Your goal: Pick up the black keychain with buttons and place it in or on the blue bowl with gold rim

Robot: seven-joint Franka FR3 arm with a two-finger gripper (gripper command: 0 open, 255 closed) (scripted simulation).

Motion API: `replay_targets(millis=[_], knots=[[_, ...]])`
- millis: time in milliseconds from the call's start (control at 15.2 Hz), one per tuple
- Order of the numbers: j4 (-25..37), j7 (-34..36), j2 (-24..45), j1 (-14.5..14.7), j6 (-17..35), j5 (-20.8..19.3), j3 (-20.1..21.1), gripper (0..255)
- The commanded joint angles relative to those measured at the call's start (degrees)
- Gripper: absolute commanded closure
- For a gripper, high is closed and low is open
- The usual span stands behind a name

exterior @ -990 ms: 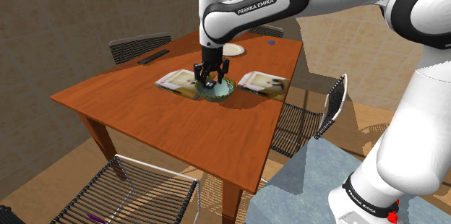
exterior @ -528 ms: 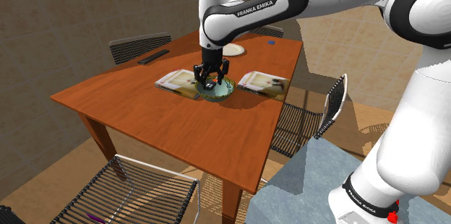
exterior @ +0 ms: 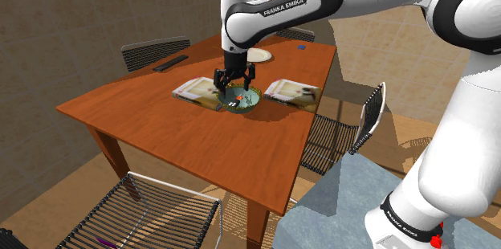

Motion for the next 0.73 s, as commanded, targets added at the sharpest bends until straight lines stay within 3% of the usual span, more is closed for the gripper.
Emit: replay_targets(millis=[0,132,660], knots=[[1.8,-0.1,-1.0,0.0,-2.8,0.3,0.1,0],[4.4,-0.3,-1.6,0.0,-6.0,0.5,0.1,0],[4.4,-0.3,-1.6,0.0,-6.0,0.5,0.1,0]])
